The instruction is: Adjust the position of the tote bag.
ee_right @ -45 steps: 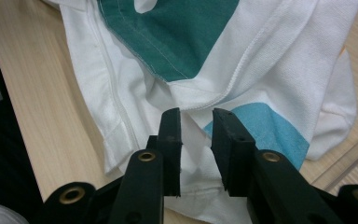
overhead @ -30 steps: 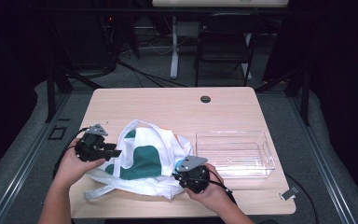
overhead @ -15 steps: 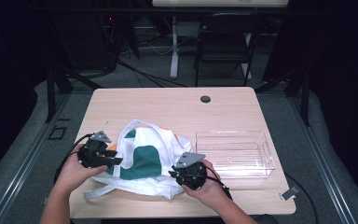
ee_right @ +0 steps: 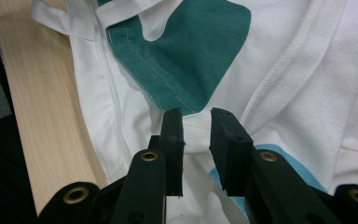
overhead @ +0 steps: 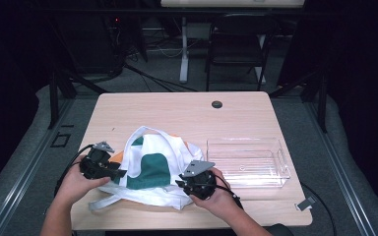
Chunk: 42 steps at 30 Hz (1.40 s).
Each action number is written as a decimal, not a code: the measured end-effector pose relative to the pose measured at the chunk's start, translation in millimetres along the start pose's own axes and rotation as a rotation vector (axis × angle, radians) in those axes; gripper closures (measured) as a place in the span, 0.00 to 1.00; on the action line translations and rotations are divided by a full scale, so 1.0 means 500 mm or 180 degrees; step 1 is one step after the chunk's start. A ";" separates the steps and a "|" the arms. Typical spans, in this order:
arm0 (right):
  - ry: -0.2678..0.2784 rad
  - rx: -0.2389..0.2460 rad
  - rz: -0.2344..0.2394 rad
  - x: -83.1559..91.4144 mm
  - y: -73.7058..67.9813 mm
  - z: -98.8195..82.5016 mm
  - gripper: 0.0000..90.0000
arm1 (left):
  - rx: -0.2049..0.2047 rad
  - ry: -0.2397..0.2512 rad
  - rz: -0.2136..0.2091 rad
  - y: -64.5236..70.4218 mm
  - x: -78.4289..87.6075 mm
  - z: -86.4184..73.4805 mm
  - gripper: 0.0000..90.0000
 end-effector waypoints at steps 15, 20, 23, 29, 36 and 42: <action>0.0022 -0.0008 0.0029 0.000 0.000 0.000 0.83 | 0.0098 -0.0073 -0.0020 -0.013 -0.017 -0.009 0.63; 0.0001 -0.0051 0.0036 -0.001 0.005 -0.001 0.82 | 0.0090 -0.0132 0.0011 -0.014 -0.027 -0.011 0.64; 0.0016 -0.0063 0.0037 -0.001 0.006 -0.001 0.82 | 0.0084 -0.0147 -0.0001 -0.016 -0.032 -0.011 0.64; -0.0005 -0.0030 0.0044 -0.002 0.005 -0.002 0.81 | 0.0126 -0.0139 -0.0015 -0.020 -0.036 -0.014 0.64; -0.0012 -0.0026 0.0045 -0.002 0.001 -0.002 0.81 | 0.0122 -0.0146 -0.0030 -0.019 -0.040 -0.013 0.65; -0.0009 -0.0006 0.0017 -0.002 -0.001 -0.002 0.81 | 0.0158 -0.0164 0.0019 -0.022 -0.042 -0.012 0.66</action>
Point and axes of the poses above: each handheld gripper's, and its own axes: x roughly backward along the jaws, z roughly out of its top, y roughly to its right, the point moved 1 cm from there along -x, roughly forward along the jaws, and after that the axes turned 6 degrees about -x, right-handed, at the moved point
